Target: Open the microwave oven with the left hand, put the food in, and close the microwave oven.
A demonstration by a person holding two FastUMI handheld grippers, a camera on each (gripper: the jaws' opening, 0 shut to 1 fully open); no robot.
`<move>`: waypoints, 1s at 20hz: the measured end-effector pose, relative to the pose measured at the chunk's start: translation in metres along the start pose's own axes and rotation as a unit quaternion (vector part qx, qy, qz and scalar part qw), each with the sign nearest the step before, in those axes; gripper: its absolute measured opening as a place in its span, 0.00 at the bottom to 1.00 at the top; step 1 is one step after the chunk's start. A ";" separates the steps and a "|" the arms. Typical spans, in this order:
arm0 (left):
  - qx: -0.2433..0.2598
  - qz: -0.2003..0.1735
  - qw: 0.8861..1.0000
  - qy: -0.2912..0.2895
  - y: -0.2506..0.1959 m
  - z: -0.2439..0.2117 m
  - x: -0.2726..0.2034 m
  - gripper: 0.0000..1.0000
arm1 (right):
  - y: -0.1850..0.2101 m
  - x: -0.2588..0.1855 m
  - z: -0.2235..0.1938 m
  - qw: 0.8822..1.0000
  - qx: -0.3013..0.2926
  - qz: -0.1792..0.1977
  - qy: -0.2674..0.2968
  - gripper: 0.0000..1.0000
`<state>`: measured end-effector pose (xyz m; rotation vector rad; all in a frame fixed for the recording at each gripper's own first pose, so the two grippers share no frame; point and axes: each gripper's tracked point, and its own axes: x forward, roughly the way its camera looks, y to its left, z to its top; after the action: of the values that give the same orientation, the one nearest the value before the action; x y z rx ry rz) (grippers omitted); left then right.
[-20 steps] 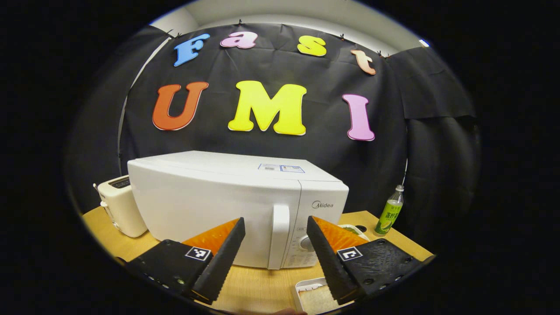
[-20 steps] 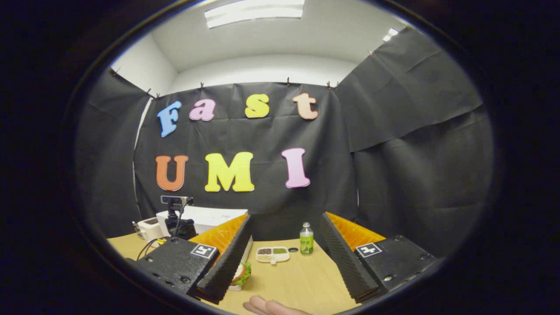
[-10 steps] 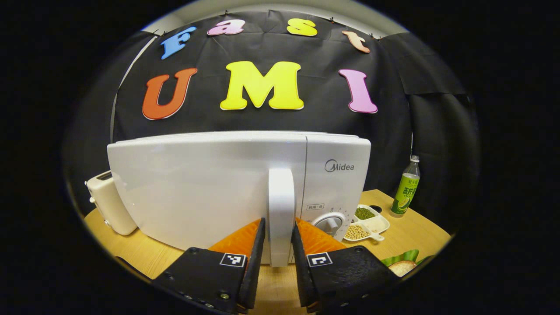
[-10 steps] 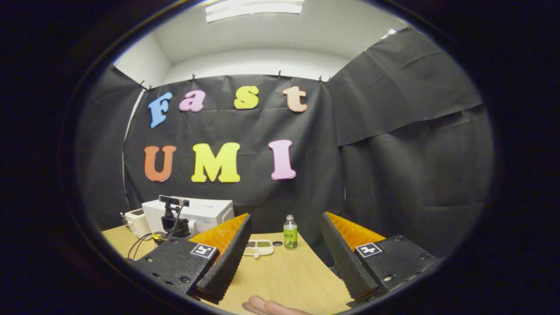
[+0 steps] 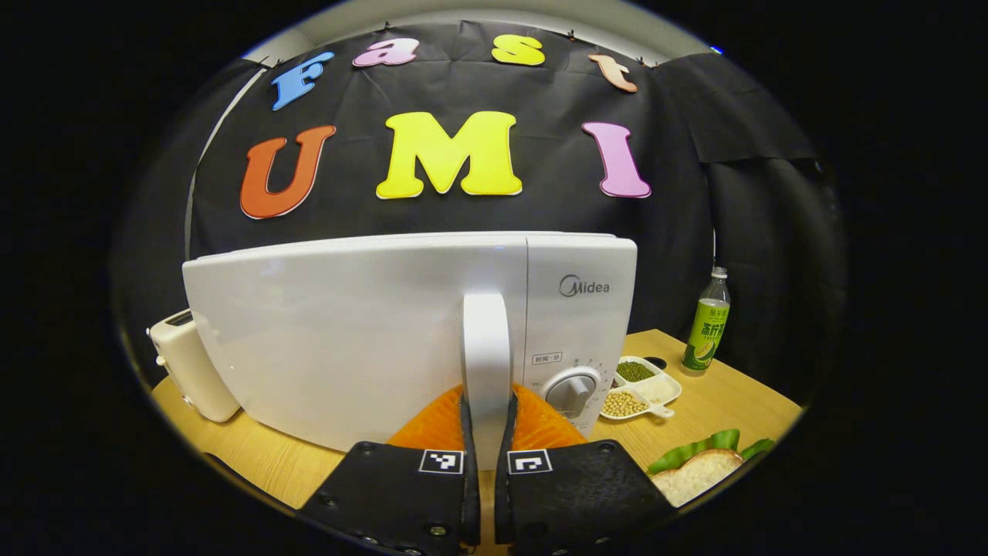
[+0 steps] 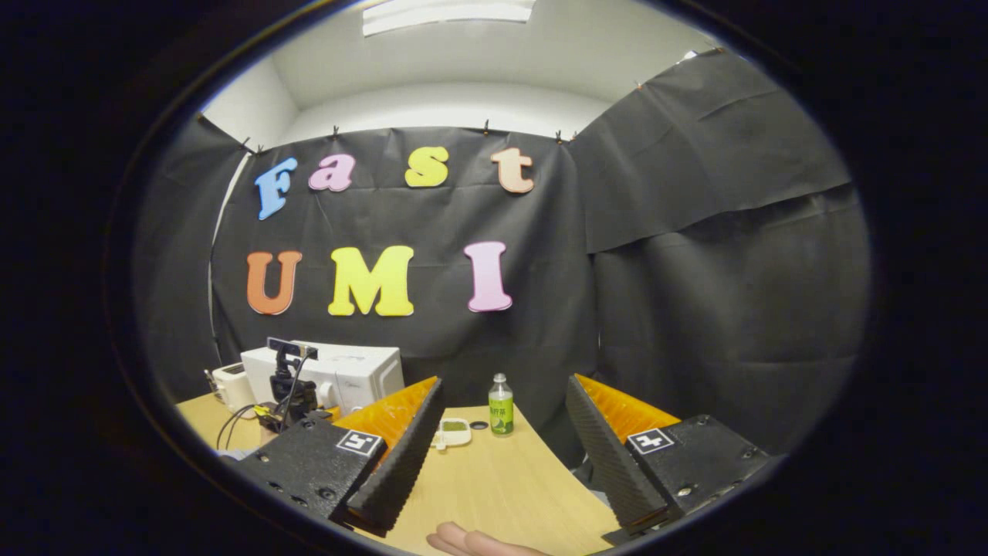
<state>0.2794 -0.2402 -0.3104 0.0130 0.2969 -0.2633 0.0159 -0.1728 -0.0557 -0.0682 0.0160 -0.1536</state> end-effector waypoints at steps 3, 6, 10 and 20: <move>0.011 -0.017 1.000 -0.016 0.002 -0.002 -0.020 0.06 | 0.004 0.001 -0.002 1.000 0.003 0.003 0.004 0.92; -0.002 -0.036 0.999 -0.007 0.005 -0.012 -0.051 0.06 | 0.011 0.000 -0.008 1.000 0.014 0.009 0.019 0.92; 0.008 -0.045 0.999 -0.016 0.020 -0.017 -0.090 0.06 | 0.025 -0.006 -0.016 0.998 0.036 0.024 0.038 1.00; -0.013 -0.052 0.998 -0.024 0.089 -0.038 -0.185 0.06 | 0.078 -0.043 -0.010 0.999 -0.002 0.041 0.035 1.00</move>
<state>0.1206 -0.1054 -0.2952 -0.0345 0.2541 -0.3622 -0.0152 -0.0894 -0.0705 -0.0663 0.0888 -0.0729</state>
